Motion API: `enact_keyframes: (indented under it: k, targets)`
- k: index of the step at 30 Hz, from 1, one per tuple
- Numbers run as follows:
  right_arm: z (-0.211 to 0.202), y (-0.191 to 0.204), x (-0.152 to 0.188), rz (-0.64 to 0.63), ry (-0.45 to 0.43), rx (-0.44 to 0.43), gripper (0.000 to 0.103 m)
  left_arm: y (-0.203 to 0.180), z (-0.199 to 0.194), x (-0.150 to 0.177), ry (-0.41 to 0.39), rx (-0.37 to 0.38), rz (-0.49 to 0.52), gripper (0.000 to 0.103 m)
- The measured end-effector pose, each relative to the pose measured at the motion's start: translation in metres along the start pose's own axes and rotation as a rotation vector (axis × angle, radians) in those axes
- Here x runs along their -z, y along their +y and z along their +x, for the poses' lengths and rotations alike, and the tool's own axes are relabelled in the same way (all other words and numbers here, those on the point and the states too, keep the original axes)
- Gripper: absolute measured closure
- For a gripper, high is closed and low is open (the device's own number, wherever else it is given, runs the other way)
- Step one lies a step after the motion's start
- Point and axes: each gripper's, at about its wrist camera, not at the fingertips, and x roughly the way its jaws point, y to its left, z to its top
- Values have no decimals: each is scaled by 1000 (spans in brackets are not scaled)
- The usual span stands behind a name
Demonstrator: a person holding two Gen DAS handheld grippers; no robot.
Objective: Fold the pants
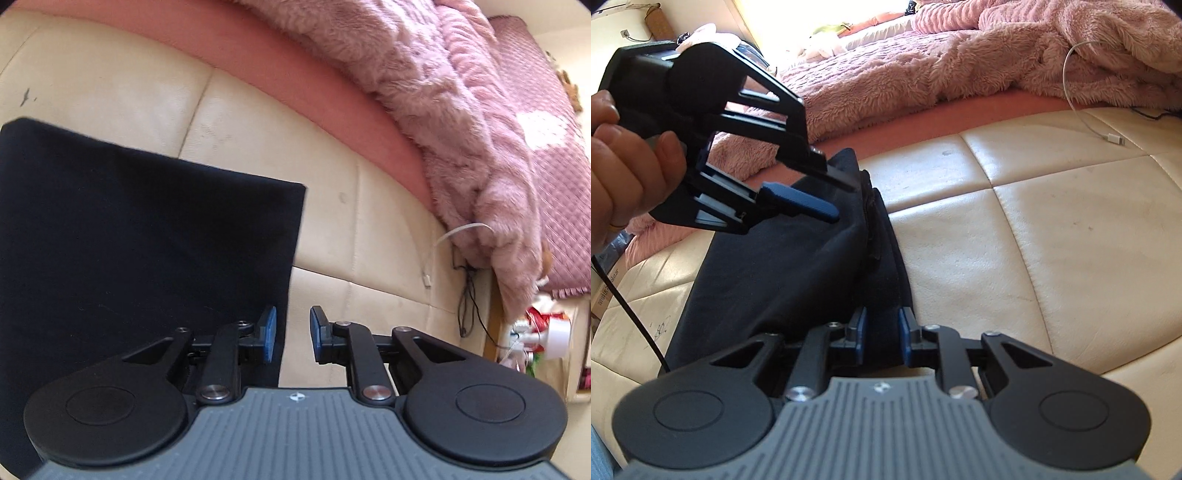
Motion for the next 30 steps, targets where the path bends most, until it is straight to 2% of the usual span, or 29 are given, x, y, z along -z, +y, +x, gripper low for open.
enact_keyframes:
  k: [7,12,14,20,21,22,23,27,30]
  targets:
    - [-35,-2,-11,41,-65,35,87,7,-63,14,-106,-7,181,80]
    - [-50,3,-14,101,-54,-44,85,40,-104,23,-211,-78,285,79]
    - [-45,2,-14,136,-34,-77,78,62,-116,30,-237,-100,275,79]
    - [-20,-7,-9,261,61,-124,78,129,-141,43,-240,-85,161,79]
    - [-18,-8,-9,275,69,-126,78,138,-143,45,-240,-85,147,79]
    - [-17,-7,-10,282,73,-126,88,144,-146,46,-241,-85,137,79]
    - [-18,-4,-12,279,71,-121,93,150,-148,47,-244,-85,128,79]
    - [-35,25,-36,183,34,-119,96,167,-153,48,-259,-67,103,79]
    - [-64,60,-63,56,-40,-129,97,170,-153,49,-261,-52,103,79]
